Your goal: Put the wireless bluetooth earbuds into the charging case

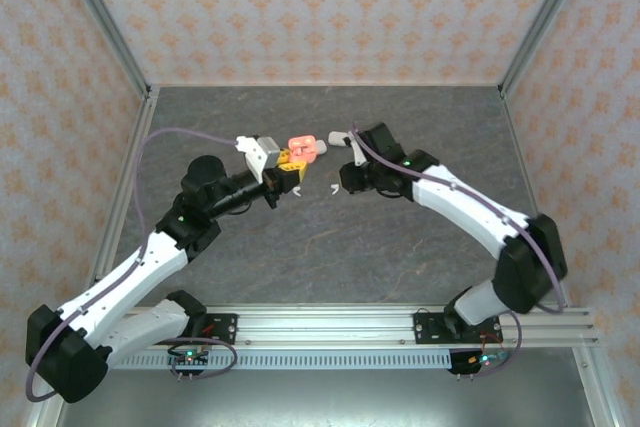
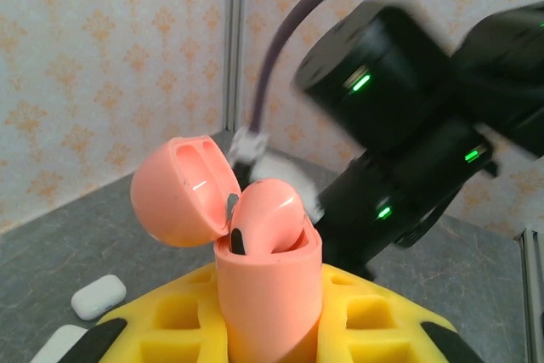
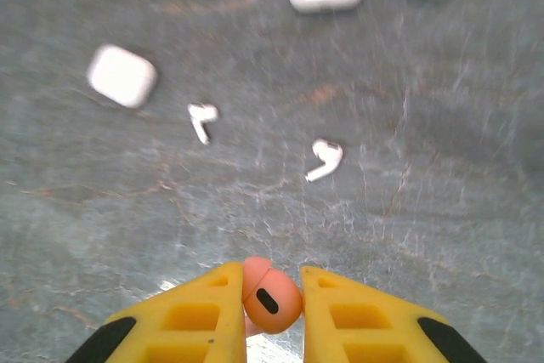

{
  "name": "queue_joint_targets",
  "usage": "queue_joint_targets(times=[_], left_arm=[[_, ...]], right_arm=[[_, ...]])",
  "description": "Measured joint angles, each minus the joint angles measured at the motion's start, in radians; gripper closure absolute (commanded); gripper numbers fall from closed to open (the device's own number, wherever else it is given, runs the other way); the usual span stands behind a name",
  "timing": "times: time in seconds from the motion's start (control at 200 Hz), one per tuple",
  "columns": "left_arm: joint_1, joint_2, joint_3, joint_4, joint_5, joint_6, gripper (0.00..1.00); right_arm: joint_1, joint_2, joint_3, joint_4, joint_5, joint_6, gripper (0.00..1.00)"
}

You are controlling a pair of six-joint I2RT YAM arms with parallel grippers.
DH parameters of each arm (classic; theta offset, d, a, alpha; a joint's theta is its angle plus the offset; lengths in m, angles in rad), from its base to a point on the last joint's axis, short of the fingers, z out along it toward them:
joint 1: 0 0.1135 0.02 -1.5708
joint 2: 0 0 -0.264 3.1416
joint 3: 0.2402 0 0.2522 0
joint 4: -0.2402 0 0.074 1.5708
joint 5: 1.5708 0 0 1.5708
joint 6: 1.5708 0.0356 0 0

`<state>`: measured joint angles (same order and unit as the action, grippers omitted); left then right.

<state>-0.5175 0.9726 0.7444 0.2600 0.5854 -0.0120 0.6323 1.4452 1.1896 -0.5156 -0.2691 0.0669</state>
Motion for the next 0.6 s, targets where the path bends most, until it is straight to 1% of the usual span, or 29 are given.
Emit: queue_joint_targets(times=[0.16, 0.3, 0.43, 0.601], left_arm=[[0.0, 0.069, 0.018, -0.001, 0.004, -0.039, 1.0], [0.0, 0.133, 0.061, -0.002, 0.023, -0.069, 1.0], [0.0, 0.161, 0.093, -0.001, 0.061, -0.09, 1.0], [-0.013, 0.184, 0.113, -0.001, 0.116, -0.101, 1.0]], right_arm=[[-0.005, -0.17, -0.01, 0.045, -0.007, -0.079, 0.81], [-0.006, -0.27, -0.01, 0.091, -0.031, -0.146, 0.81], [-0.006, -0.319, -0.008, 0.132, -0.071, -0.197, 0.81], [-0.005, -0.323, 0.013, 0.173, -0.133, -0.245, 0.81]])
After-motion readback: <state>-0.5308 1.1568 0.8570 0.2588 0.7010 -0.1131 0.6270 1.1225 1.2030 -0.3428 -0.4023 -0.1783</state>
